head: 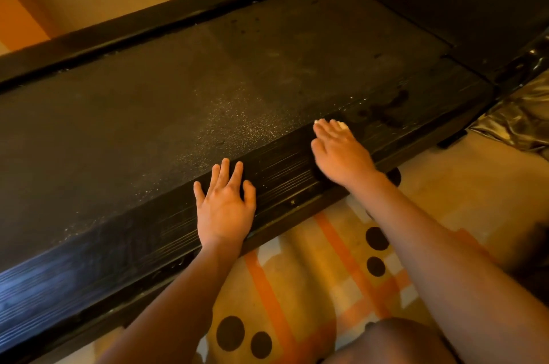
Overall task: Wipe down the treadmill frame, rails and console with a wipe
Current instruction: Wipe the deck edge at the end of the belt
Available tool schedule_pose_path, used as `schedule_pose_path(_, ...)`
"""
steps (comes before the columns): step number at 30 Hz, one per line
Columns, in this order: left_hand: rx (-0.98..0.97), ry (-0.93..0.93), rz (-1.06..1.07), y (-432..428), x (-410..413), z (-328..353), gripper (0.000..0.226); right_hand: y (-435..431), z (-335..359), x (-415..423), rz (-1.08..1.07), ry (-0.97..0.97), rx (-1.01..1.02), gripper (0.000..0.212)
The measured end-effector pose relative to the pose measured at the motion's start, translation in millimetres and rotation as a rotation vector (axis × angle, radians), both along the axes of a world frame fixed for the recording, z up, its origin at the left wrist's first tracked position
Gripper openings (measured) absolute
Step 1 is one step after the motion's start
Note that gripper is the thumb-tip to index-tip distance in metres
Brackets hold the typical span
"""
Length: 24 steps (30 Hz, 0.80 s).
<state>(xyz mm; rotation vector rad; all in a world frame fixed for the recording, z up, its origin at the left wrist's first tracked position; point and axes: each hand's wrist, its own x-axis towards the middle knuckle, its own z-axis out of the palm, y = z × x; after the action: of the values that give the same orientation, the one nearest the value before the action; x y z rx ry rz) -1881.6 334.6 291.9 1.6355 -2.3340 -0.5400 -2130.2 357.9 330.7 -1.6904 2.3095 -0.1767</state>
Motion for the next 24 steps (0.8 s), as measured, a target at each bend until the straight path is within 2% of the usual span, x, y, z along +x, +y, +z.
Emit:
schedule_pose_path(4, -0.011, -0.004, 0.005, 1.2, -2.5, 0.1, 0.052, 46.7, -16.5, 71.8, 0.231, 0.018, -0.077, 0.063)
schedule_pose_path(6, -0.012, 0.001, 0.005, 1.6, -1.5, 0.5, 0.052, 53.2, -12.7, 65.3, 0.312, 0.044, -0.075, 0.062)
schedule_pose_path(8, -0.020, -0.001, 0.000, 1.2, -0.9, -0.3, 0.052, 36.9, -12.2, 24.1, 0.220, 0.082, -0.060, 0.056)
schedule_pose_path(11, -0.020, -0.015, -0.007, 1.2, -1.0, -1.3, 0.052, 18.4, -2.5, -31.6, -0.083, -0.050, 0.000, 0.056)
schedule_pose_path(12, -0.022, -0.017, -0.007, 1.4, -0.9, -1.5, 0.052, 19.6, -1.7, -27.8, -0.113, -0.060, -0.015, 0.057)
schedule_pose_path(13, -0.021, -0.014, -0.007, 1.5, -1.2, -1.1, 0.053, 24.9, -4.1, -13.6, -0.083, -0.029, -0.022, 0.060)
schedule_pose_path(15, -0.016, -0.012, -0.005, 1.7, -1.4, 0.0, 0.053, 48.7, -12.8, 30.8, 0.115, 0.011, -0.071, 0.070)
schedule_pose_path(18, -0.022, -0.014, -0.004, 2.4, -1.2, 0.9, 0.052, 78.4, -15.1, 56.7, 0.335, 0.003, -0.063, 0.068)
schedule_pose_path(21, -0.025, -0.022, -0.013, 0.7, -0.4, -0.3, 0.053, 59.6, -12.5, 1.4, 0.203, 0.067, -0.065, 0.060)
schedule_pose_path(24, -0.018, -0.021, -0.011, 1.1, 0.0, -0.9, 0.053, 43.4, -5.7, -39.8, -0.113, -0.058, -0.041, 0.055)
